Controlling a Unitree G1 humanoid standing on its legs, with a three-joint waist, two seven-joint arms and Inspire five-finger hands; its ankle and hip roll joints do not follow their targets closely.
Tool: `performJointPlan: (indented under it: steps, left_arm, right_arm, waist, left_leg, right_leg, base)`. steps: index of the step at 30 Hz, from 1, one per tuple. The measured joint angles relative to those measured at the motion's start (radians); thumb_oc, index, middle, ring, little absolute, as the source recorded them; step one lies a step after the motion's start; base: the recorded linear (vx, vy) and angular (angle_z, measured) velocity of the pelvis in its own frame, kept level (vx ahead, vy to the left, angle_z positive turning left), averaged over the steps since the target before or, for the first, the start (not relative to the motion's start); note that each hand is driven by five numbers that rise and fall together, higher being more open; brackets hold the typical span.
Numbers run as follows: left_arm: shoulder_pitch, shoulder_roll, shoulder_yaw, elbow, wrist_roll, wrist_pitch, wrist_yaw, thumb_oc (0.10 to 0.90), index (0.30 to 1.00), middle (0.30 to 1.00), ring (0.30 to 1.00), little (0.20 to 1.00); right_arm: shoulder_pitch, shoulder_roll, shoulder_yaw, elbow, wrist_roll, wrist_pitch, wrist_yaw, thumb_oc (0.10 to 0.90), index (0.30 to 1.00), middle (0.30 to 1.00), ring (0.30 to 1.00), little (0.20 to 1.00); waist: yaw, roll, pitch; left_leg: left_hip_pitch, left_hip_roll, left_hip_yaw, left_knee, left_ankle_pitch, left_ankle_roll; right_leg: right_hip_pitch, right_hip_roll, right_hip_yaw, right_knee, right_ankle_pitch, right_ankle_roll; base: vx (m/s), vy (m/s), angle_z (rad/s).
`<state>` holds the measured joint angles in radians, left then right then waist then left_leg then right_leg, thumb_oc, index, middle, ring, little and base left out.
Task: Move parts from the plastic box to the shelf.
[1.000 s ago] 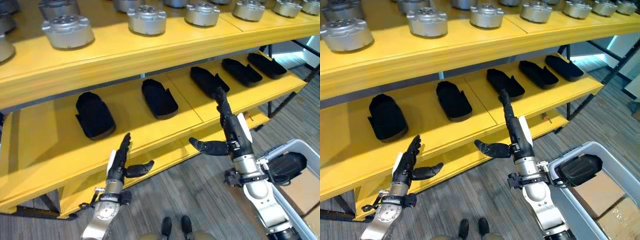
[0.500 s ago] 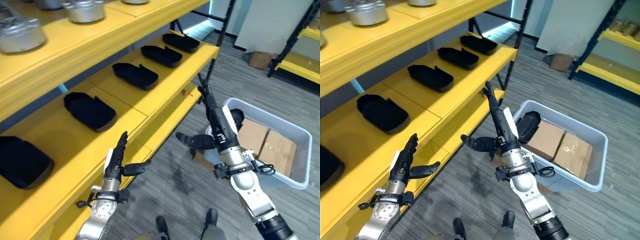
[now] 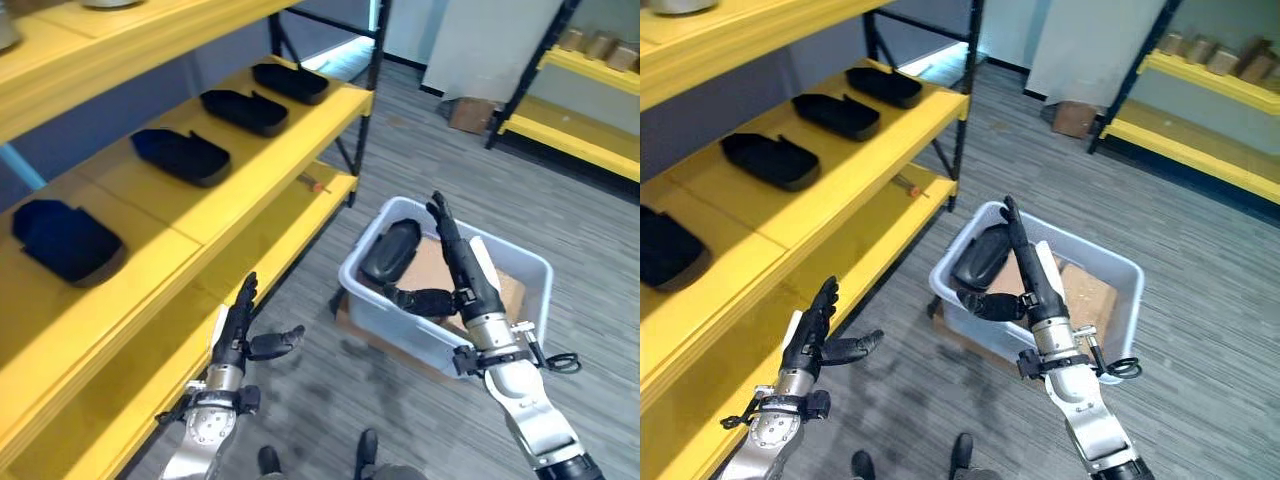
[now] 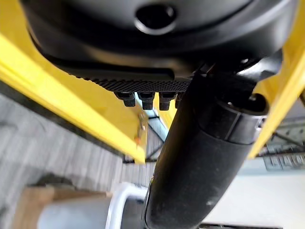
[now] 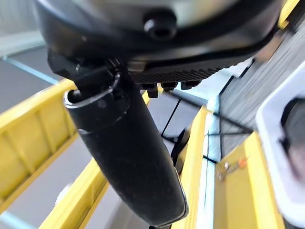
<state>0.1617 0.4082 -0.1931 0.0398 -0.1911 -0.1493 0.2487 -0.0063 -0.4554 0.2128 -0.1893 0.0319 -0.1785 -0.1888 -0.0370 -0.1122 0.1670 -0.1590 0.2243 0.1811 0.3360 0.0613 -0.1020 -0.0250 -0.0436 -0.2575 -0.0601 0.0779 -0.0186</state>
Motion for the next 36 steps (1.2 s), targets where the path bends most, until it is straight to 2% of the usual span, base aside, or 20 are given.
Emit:
performJointPlan:
  steps: [1, 2, 3, 5, 6, 7, 8, 9, 10, 11, 14, 15, 16, 17, 19, 22, 25, 27, 31, 36]
  left_arm:
    - [0.013, -0.005, -0.013, -0.002, 0.000, -0.001, -0.003, 0.900, 1.000, 1.000, 1.000, 1.000]
    - [0.022, -0.005, -0.022, -0.002, 0.000, -0.001, -0.007, 0.900, 1.000, 1.000, 1.000, 1.000]
    - [0.027, -0.005, -0.026, -0.002, 0.000, -0.001, -0.017, 0.900, 1.000, 1.000, 1.000, 1.000]
    - [0.021, -0.007, -0.036, -0.003, 0.001, -0.002, -0.023, 0.900, 1.000, 1.000, 1.000, 1.000]
    - [0.018, -0.013, -0.038, -0.003, 0.001, -0.004, -0.025, 0.900, 1.000, 1.000, 1.000, 1.000]
    - [0.020, -0.019, -0.037, -0.002, 0.001, -0.003, -0.024, 0.900, 1.000, 1.000, 1.000, 1.000]
    - [0.019, -0.024, -0.037, 0.003, 0.001, -0.003, -0.024, 0.900, 1.000, 1.000, 1.000, 1.000]
    - [0.018, -0.032, -0.038, 0.017, 0.001, -0.003, -0.025, 0.900, 1.000, 1.000, 1.000, 1.000]
    - [0.016, -0.036, -0.038, 0.024, 0.001, -0.003, -0.025, 0.900, 1.000, 1.000, 1.000, 1.000]
    - [0.012, -0.037, -0.038, 0.038, 0.001, -0.002, -0.024, 0.900, 1.000, 1.000, 1.000, 1.000]
    - [0.022, -0.039, -0.039, 0.040, 0.001, -0.003, -0.029, 0.900, 1.000, 1.000, 1.000, 1.000]
    - [0.011, -0.044, -0.043, 0.038, 0.000, -0.003, -0.037, 0.900, 1.000, 1.000, 1.000, 1.000]
    - [0.003, -0.037, -0.043, 0.037, -0.001, -0.003, -0.042, 0.900, 1.000, 1.000, 1.000, 1.000]
    - [-0.004, -0.033, -0.042, 0.037, -0.001, -0.003, -0.042, 0.900, 1.000, 1.000, 1.000, 1.000]
    - [-0.020, 0.007, -0.025, 0.015, -0.001, -0.012, -0.035, 0.900, 1.000, 1.000, 1.000, 1.000]
    - [-0.081, 0.049, -0.010, 0.002, -0.001, -0.012, -0.020, 0.900, 1.000, 1.000, 1.000, 1.000]
    - [-0.092, 0.091, -0.005, -0.018, -0.001, -0.019, -0.013, 0.900, 1.000, 1.000, 1.000, 1.000]
    - [-0.101, 0.097, -0.001, -0.015, -0.001, -0.017, -0.014, 0.900, 1.000, 1.000, 1.000, 1.000]
    - [-0.087, 0.087, -0.037, -0.013, -0.001, -0.014, -0.016, 0.900, 1.000, 1.000, 1.000, 1.000]
    - [-0.108, 0.087, -0.041, -0.013, -0.001, -0.012, -0.015, 0.900, 1.000, 1.000, 1.000, 1.000]
  right_arm:
    - [0.001, -0.015, 0.000, -0.003, 0.011, -0.008, 0.001, 0.900, 1.000, 1.000, 1.000, 1.000]
    - [0.007, -0.024, -0.002, -0.005, 0.011, -0.010, 0.001, 0.900, 1.000, 1.000, 1.000, 1.000]
    - [0.015, -0.025, -0.005, -0.006, 0.012, -0.010, 0.000, 0.900, 1.000, 1.000, 1.000, 1.000]
    - [0.033, -0.026, -0.019, -0.013, 0.012, -0.015, -0.004, 0.900, 1.000, 1.000, 1.000, 1.000]
    - [0.035, -0.023, -0.024, -0.009, 0.011, -0.014, -0.005, 0.900, 1.000, 1.000, 1.000, 1.000]
    - [0.033, -0.025, -0.023, -0.007, 0.011, -0.013, -0.004, 0.900, 1.000, 1.000, 1.000, 1.000]
    - [0.030, -0.024, -0.021, -0.003, 0.010, -0.014, -0.004, 0.900, 1.000, 1.000, 1.000, 1.000]
    - [0.024, -0.023, -0.017, 0.011, 0.008, -0.014, -0.004, 0.900, 1.000, 1.000, 1.000, 1.000]
    - [0.024, -0.023, -0.017, 0.018, 0.009, -0.014, -0.004, 0.900, 1.000, 1.000, 1.000, 1.000]
    - [0.019, -0.025, -0.016, 0.039, 0.007, -0.010, -0.005, 0.900, 1.000, 1.000, 1.000, 1.000]
    - [0.028, -0.042, -0.018, 0.038, -0.012, -0.007, -0.006, 0.900, 1.000, 1.000, 1.000, 1.000]
    - [0.033, -0.064, -0.025, 0.037, -0.021, -0.006, -0.005, 0.900, 1.000, 1.000, 1.000, 1.000]
    - [0.033, -0.064, -0.029, 0.037, -0.030, -0.001, -0.004, 0.900, 1.000, 1.000, 1.000, 1.000]
    - [0.030, -0.063, -0.029, 0.037, -0.035, -0.001, -0.002, 0.900, 1.000, 1.000, 1.000, 1.000]
    - [0.004, -0.072, -0.020, 0.031, -0.091, -0.001, 0.008, 0.900, 1.000, 1.000, 1.000, 1.000]
    - [-0.058, -0.108, -0.012, 0.036, -0.134, 0.014, 0.005, 0.900, 1.000, 1.000, 1.000, 1.000]
    - [-0.154, -0.180, 0.024, 0.039, -0.195, 0.015, 0.006, 0.900, 1.000, 1.000, 1.000, 1.000]
    - [-0.235, -0.223, 0.028, 0.051, -0.221, 0.017, 0.006, 0.900, 1.000, 1.000, 1.000, 1.000]
    - [-0.398, -0.304, 0.093, 0.147, -0.269, 0.035, -0.008, 0.900, 1.000, 1.000, 1.000, 1.000]
    - [-0.599, -0.434, 0.249, 0.261, -0.350, 0.059, 0.003, 0.900, 1.000, 1.000, 1.000, 1.000]
  waist:
    - [0.026, 0.013, 0.002]
    - [0.033, 0.022, 0.002]
    - [0.033, 0.026, 0.000]
    - [0.021, 0.034, 0.001]
    - [0.014, 0.035, 0.004]
    - [0.030, 0.028, 0.009]
    - [0.043, 0.026, 0.015]
    - [0.051, 0.037, 0.027]
    - [0.053, 0.047, 0.034]
    - [0.065, 0.075, 0.057]
    - [0.038, 0.102, 0.059]
    - [0.025, 0.124, 0.059]
    - [0.013, 0.123, 0.059]
    - [0.016, 0.119, 0.060]
    - [0.030, 0.093, 0.068]
    - [0.040, 0.061, 0.088]
    - [0.048, 0.029, 0.110]
    - [0.052, 0.030, 0.125]
    - [0.070, 0.029, 0.189]
    - [0.078, 0.034, 0.270]
  left_leg:
    - [-0.078, -0.008, -0.138, 0.221, 0.009, 0.002]
    - [-0.114, -0.044, -0.192, 0.325, 0.000, -0.007]
    - [-0.130, -0.064, -0.211, 0.361, -0.019, -0.005]
    - [-0.162, -0.113, -0.209, 0.322, -0.077, 0.005]
    - [-0.172, -0.139, -0.219, 0.236, -0.104, 0.016]
    - [-0.155, -0.161, -0.222, 0.037, -0.111, 0.027]
    - [-0.141, -0.154, -0.233, -0.136, -0.091, 0.028]
    - [-0.122, -0.118, -0.278, -0.350, -0.038, 0.011]
    - [-0.121, -0.098, -0.299, -0.407, -0.020, 0.003]
    - [-0.126, -0.050, -0.328, -0.421, 0.020, -0.014]
    - [-0.070, -0.069, -0.298, -0.387, 0.033, 0.011]
    - [-0.031, -0.071, -0.281, -0.400, 0.051, 0.015]
    - [-0.022, -0.080, -0.247, -0.417, 0.103, 0.025]
    - [-0.006, -0.097, -0.195, -0.417, 0.132, 0.042]
    - [0.021, -0.194, -0.101, -0.416, 0.101, 0.106]
    - [-0.030, -0.238, -0.090, -0.415, 0.107, 0.117]
    - [-0.083, -0.244, -0.087, -0.411, 0.112, 0.125]
    - [-0.121, -0.240, -0.087, -0.411, 0.124, 0.125]
    - [-0.141, -0.223, -0.094, -0.409, 0.131, 0.119]
    - [-0.183, -0.198, -0.114, -0.407, 0.148, 0.103]
  right_leg:
    - [0.018, 0.011, 0.032, 0.014, 0.000, -0.035]
    - [0.037, 0.016, 0.046, 0.008, -0.002, -0.042]
    - [0.042, 0.016, 0.051, 0.003, 0.001, -0.042]
    - [0.047, 0.025, 0.066, -0.005, -0.019, -0.037]
    - [0.041, 0.030, 0.084, -0.008, -0.020, -0.032]
    - [0.030, 0.031, 0.118, -0.019, -0.018, -0.022]
    - [0.023, 0.037, 0.144, -0.026, -0.010, -0.006]
    - [0.025, 0.060, 0.177, -0.026, -0.012, -0.002]
    - [0.031, 0.073, 0.186, -0.026, -0.014, 0.001]
    - [0.050, 0.105, 0.225, -0.026, -0.019, 0.004]
    - [0.065, 0.099, 0.279, -0.026, -0.031, 0.005]
    - [0.074, 0.101, 0.289, -0.026, -0.039, 0.015]
    - [0.077, 0.079, 0.296, -0.026, -0.051, 0.030]
    - [0.066, 0.049, 0.328, -0.005, -0.070, 0.057]
    - [0.030, -0.062, 0.333, 0.056, -0.117, 0.117]
    - [-0.003, -0.116, 0.289, 0.032, -0.105, 0.152]
    - [-0.046, -0.125, 0.274, -0.010, -0.093, 0.169]
    - [-0.068, -0.117, 0.273, -0.027, -0.061, 0.169]
    - [-0.085, -0.099, 0.265, -0.027, -0.056, 0.162]
    - [-0.119, -0.070, 0.247, -0.027, -0.045, 0.149]
  base:
    - [0.10, -0.099, -0.84]
    - [0.12, -0.017, -0.79]
    - [0.10, 0.051, -0.41]
    - [0.17, 0.113, -0.13]
    - [0.19, 0.149, -0.29]
    - [0.19, 0.178, -0.60]
    - [0.21, 0.165, -0.96]
    - [0.21, 0.188, -0.80]
    - [0.25, 0.299, -1.15]
    - [0.19, 0.253, -1.08]
    - [0.15, 0.267, -0.81]
    - [0.19, 0.283, -0.38]
    - [0.17, 0.253, -0.45]
    - [0.14, 0.305, -0.70]
    - [0.05, 0.208, -0.81]
    - [-0.06, 0.045, -0.07]
    - [-0.05, -0.006, 0.03]
    - [-0.06, -0.039, -0.04]
    - [-0.04, -0.067, -0.01]
    - [-0.03, -0.066, 0.06]
